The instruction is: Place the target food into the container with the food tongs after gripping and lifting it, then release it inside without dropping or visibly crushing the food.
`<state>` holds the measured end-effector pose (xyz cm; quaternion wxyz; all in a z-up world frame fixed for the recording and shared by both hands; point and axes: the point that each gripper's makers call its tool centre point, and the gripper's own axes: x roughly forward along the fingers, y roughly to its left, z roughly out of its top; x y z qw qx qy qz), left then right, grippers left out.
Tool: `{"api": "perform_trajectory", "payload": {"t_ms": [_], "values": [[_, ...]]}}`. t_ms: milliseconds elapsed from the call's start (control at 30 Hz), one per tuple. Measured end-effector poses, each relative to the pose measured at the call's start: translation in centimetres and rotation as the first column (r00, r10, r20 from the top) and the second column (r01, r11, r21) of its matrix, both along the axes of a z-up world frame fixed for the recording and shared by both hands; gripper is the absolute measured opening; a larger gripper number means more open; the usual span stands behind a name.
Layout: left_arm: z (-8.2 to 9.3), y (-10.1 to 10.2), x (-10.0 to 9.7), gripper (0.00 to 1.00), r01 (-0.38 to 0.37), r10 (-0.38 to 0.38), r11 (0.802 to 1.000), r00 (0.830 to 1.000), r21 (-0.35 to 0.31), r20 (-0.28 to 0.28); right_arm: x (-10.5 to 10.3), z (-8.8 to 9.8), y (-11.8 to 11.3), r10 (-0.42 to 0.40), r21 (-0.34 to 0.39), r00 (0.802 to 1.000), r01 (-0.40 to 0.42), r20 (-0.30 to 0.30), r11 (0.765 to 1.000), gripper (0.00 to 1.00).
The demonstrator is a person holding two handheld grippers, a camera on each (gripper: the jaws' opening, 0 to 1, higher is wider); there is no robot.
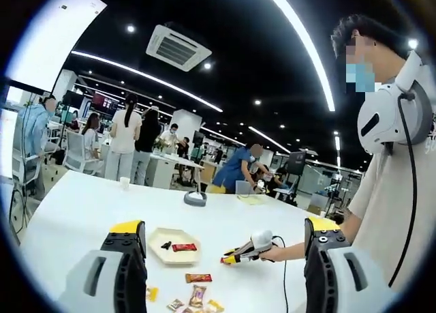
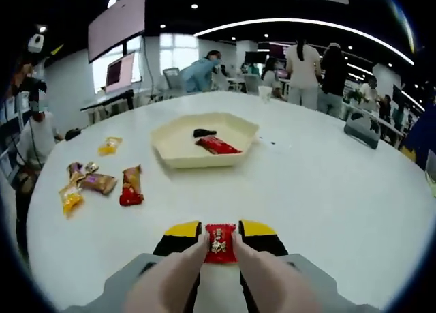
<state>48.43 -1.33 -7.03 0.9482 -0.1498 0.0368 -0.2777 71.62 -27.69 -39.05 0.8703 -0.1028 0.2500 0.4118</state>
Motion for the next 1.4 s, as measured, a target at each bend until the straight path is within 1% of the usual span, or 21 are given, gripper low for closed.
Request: {"api": "perform_trajectory", "payload": {"t_ms": [133, 200, 300, 367, 400, 433, 533, 600, 767, 1000, 1400], "values": [[0.1, -0.3, 0.0, 0.97, 0.013, -0.013, 1.000, 1.000, 0.004, 0.005, 0.1, 0.0, -0.1, -0.044, 0.017, 0.999, 0.044, -0.023, 0.999, 0.19], [0.1, -0.2, -0.1, 0.97, 0.009, -0.009, 1.000, 1.000, 0.001, 0.008, 0.1, 0.0, 0.1, -0.053, 0.006, 0.998, 0.053, -0.020, 0.999, 0.19], [0.2, -0.2, -0.5, 0.97, 0.005, -0.005, 1.000, 1.000, 0.003, 0.009, 0.0, 0.0, 0.3, -0.070, -0.009, 0.997, 0.070, -0.032, 0.997, 0.19], [0.2, 0.0, -0.9, 0.97, -0.001, 0.001, 1.000, 1.000, 0.001, 0.009, -0.3, 0.2, 0.7, -0.083, 0.029, 0.995, 0.084, -0.060, 0.996, 0.19], [0.2, 0.1, -1.0, 0.97, -0.004, 0.004, 1.000, 1.000, -0.001, 0.009, -0.3, 0.3, 0.7, -0.081, 0.030, 0.995, 0.083, -0.056, 0.996, 0.19], [0.3, 0.2, -1.2, 0.97, -0.009, 0.009, 1.000, 1.000, -0.003, 0.012, -0.4, 0.6, 0.8, -0.084, 0.031, 0.995, 0.085, -0.051, 0.996, 0.19], [0.5, 0.5, -1.7, 0.97, -0.020, 0.020, 1.000, 1.000, -0.015, 0.020, -0.6, 1.8, 1.4, -0.096, 0.074, 0.994, 0.100, -0.061, 0.992, 0.19], [0.6, 0.6, -2.0, 0.97, -0.027, 0.028, 0.999, 0.999, -0.024, 0.023, -0.6, 2.2, 1.5, -0.098, 0.086, 0.993, 0.103, -0.060, 0.991, 0.19], [0.6, 0.5, -2.6, 0.97, -0.028, 0.029, 0.999, 0.999, -0.031, 0.025, -0.8, 3.8, 1.8, -0.116, 0.135, 0.991, 0.123, -0.064, 0.983, 0.20], [0.8, 0.6, -3.3, 0.97, -0.025, 0.026, 0.999, 0.999, -0.038, 0.033, -1.3, 5.5, 1.9, -0.133, 0.174, 0.990, 0.139, -0.048, 0.975, 0.20], [1.0, 1.8, -4.6, 0.97, -0.031, 0.033, 0.998, 0.998, -0.051, 0.044, -1.3, 8.6, 2.0, -0.181, 0.242, 0.983, 0.180, -0.019, 0.953, 0.20]]}}
